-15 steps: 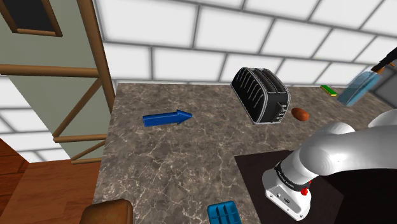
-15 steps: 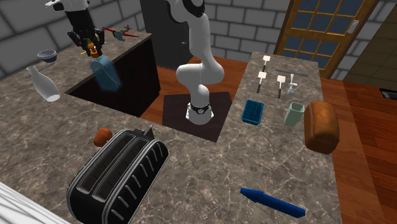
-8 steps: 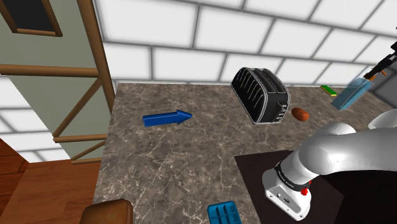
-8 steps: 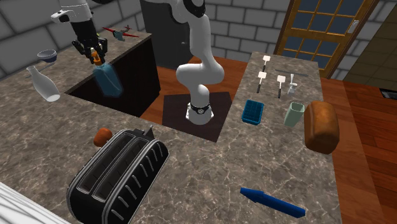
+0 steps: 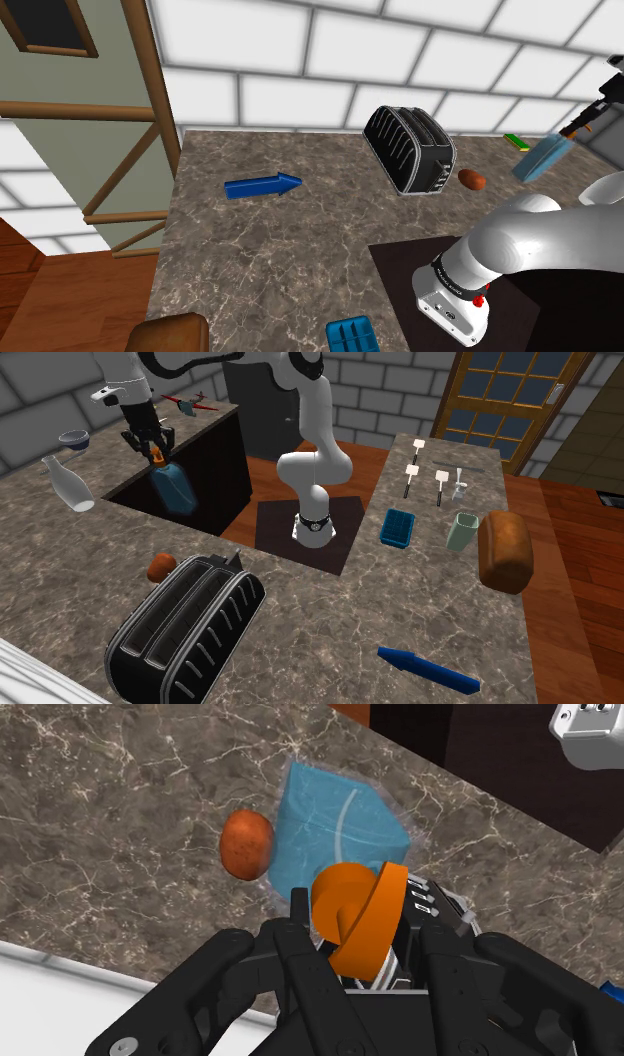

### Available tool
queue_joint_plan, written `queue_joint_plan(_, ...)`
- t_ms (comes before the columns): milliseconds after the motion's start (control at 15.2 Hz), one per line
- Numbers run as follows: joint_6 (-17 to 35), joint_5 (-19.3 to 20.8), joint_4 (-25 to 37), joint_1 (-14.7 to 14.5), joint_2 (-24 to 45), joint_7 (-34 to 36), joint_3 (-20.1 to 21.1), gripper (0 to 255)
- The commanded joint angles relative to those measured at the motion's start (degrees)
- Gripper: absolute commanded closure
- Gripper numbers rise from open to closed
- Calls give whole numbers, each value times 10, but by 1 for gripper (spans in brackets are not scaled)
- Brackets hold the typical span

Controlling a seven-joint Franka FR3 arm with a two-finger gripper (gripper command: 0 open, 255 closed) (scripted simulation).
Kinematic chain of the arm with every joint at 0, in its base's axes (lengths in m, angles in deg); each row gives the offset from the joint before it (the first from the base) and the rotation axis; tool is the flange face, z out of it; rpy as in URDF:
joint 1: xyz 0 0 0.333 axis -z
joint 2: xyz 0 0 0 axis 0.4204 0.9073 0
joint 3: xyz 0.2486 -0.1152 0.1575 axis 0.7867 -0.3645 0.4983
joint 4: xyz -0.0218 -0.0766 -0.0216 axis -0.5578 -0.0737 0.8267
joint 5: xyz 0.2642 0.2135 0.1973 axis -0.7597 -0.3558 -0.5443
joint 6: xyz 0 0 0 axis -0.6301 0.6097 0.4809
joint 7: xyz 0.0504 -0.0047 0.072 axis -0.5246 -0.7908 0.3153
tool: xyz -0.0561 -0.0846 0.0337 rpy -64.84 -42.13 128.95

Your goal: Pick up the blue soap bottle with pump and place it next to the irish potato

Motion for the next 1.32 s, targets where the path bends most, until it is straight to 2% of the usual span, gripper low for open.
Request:
queue_joint_plan(0, 14, 4, -16, 2, -4, 3, -4, 255)
queue_joint_plan(1254, 140, 55, -144, 10, -23, 15, -70, 255)
